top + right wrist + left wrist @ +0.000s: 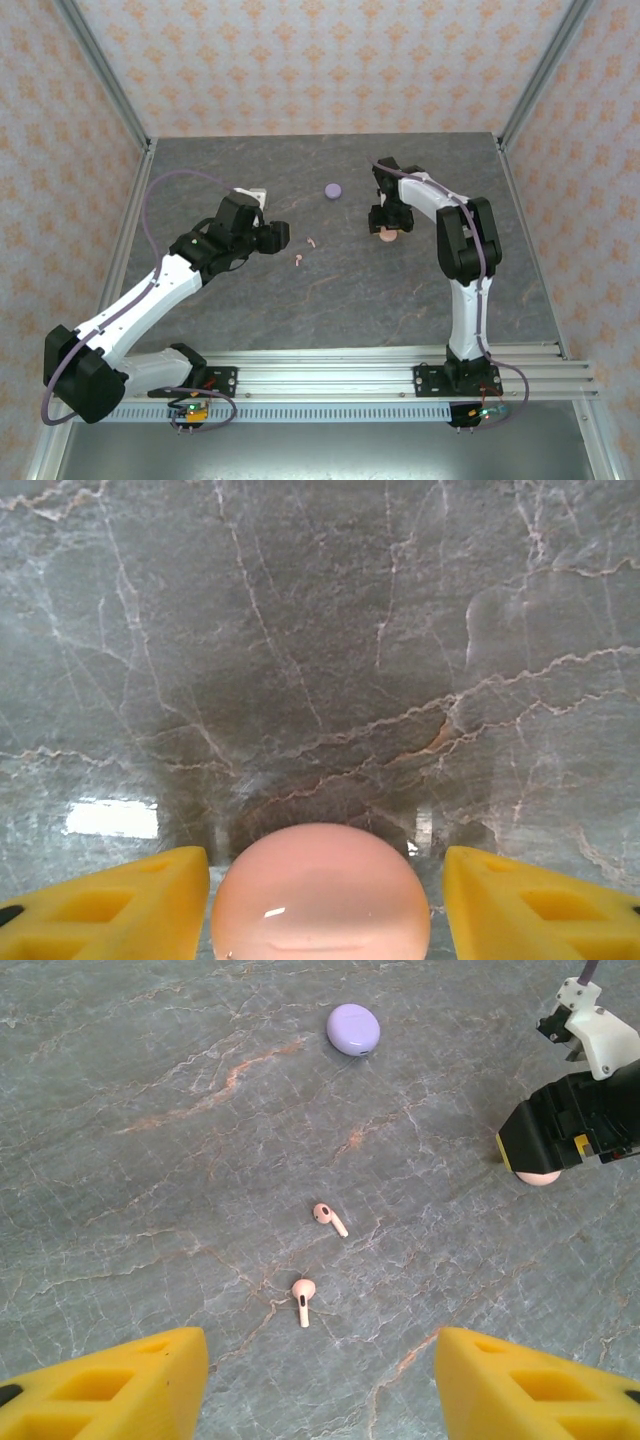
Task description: Insert the wireless bluetooth earbuds into the charging case
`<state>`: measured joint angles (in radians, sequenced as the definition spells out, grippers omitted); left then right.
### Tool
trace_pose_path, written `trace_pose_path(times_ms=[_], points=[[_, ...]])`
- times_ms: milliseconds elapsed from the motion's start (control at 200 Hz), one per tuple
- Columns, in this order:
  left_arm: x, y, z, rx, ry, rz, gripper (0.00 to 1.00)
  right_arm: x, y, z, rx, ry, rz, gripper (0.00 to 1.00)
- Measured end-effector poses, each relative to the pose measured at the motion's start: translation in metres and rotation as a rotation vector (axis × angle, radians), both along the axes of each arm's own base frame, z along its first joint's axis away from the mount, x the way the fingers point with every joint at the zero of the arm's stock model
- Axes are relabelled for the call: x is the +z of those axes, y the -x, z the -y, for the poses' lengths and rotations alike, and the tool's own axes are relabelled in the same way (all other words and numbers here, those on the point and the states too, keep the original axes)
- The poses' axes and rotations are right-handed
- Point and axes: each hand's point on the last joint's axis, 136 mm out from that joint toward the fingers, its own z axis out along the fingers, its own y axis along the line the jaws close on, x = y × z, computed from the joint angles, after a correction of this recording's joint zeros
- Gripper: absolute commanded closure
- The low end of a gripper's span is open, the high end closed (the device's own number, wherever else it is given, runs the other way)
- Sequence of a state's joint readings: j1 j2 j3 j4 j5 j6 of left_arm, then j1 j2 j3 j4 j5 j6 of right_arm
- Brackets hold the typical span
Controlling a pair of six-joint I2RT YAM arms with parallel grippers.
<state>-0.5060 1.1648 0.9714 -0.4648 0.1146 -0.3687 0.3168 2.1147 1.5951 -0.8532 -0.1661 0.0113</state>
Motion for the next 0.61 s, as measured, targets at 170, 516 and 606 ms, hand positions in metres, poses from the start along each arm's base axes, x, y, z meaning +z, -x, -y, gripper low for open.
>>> trace_pose_path(times_ms=[170, 516, 606], points=[[0.000, 0.000, 0.000, 0.000, 0.000, 0.000, 0.38, -0.003, -0.001, 0.000, 0.001, 0.004, -0.006, 0.47], [0.000, 0.000, 0.000, 0.000, 0.000, -0.001, 0.38, -0.003, 0.010, -0.006, -0.057, -0.064, -0.026, 0.50], [0.000, 0.000, 0.000, 0.000, 0.000, -0.001, 0.38, -0.003, 0.016, -0.008, -0.085, -0.090, -0.027, 0.50]])
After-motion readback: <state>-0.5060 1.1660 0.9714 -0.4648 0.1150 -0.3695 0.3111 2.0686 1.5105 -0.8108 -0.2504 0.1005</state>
